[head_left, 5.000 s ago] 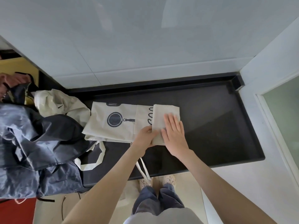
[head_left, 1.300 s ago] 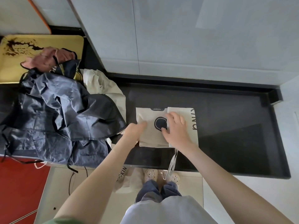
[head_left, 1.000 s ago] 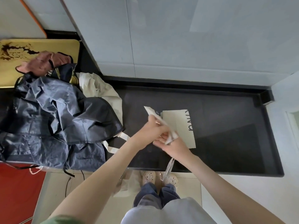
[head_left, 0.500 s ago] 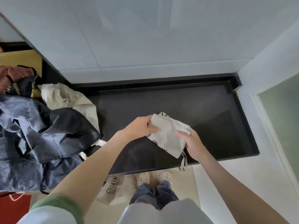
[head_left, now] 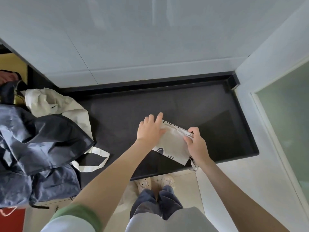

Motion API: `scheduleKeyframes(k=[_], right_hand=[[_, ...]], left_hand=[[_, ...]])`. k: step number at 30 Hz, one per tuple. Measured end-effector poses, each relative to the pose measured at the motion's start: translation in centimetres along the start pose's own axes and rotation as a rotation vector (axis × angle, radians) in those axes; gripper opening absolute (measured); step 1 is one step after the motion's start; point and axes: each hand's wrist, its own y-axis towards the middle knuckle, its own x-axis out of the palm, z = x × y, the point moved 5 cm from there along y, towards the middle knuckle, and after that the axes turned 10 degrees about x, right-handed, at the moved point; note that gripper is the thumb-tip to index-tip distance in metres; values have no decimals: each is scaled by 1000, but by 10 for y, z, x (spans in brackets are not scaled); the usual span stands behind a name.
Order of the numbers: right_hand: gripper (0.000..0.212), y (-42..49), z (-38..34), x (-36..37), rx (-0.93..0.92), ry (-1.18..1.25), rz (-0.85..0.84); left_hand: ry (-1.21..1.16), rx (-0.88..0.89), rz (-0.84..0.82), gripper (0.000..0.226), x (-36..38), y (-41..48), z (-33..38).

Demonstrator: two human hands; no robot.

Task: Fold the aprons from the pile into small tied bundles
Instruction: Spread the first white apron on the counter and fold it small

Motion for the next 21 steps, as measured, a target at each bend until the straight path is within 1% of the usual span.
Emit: scheduleKeyframes(k=[2, 4, 5, 7, 9, 10, 11, 13, 14, 15, 16, 17, 19, 21], right_hand=[[15, 1, -2, 0, -68, -98, 1], [8, 4, -1, 1, -111, -167, -7], [6, 6, -1, 1, -118, -187, -17], [10, 10, -3, 0, -120, -259, 0], [10, 14, -8, -4, -175, -410, 102], [14, 16, -13, -6, -220, -464, 140], [25, 16, -20, -5, -263, -492, 107], [59, 12, -37, 2, -328, -508, -113], [70, 9, -43, 8, -325, -530, -218], [71, 6, -48, 12, -303, -544, -297], [66, 6, -50, 15, -257, -525, -348], [54, 7, -52, 16, -202, -465, -391], [23, 6, -57, 15, -128, -315, -471], [22, 5, -63, 8, -101, -203, -508]], left_hand=[[32, 178, 10, 56, 2, 6, 3], [55, 298, -57, 52, 6, 13, 4], [66, 319, -92, 50, 9, 16, 4], [119, 301, -119, 46, 9, 24, 4], [164, 246, -145, 41, 8, 28, 5], [168, 234, -177, 39, 9, 28, 6], [162, 236, -213, 37, 10, 27, 7], [108, 262, -251, 35, 11, 22, 6], [61, 283, -252, 34, 9, 20, 6], [9, 308, -251, 33, 5, 18, 8], [-52, 335, -257, 32, -1, 15, 9], [-144, 348, -258, 31, -5, 12, 10], [-406, 280, -215, 26, -18, 4, 7], [-715, 126, -63, 20, -31, -6, -6]])
